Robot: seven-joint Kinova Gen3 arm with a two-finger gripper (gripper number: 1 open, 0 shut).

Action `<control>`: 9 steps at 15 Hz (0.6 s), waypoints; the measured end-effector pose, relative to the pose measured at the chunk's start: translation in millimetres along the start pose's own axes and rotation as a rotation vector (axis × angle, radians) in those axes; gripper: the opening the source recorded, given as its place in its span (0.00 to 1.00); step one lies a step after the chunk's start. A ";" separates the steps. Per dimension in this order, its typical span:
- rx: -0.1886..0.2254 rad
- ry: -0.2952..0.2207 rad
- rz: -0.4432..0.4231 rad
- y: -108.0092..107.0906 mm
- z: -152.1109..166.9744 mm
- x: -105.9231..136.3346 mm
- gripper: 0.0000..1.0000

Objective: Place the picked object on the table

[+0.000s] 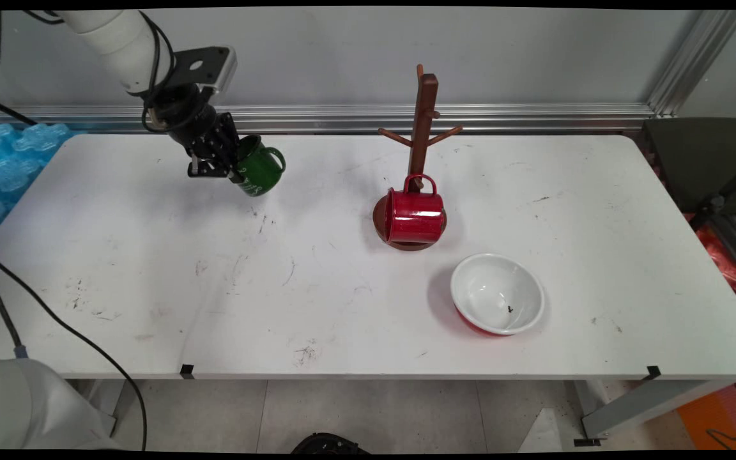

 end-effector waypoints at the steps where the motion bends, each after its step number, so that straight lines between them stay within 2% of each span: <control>1: 0.005 -0.014 0.013 -3.0 3.6 -1.2 0.00; 9: 0.029 -0.077 0.071 -13.2 34.6 -5.4 0.00</control>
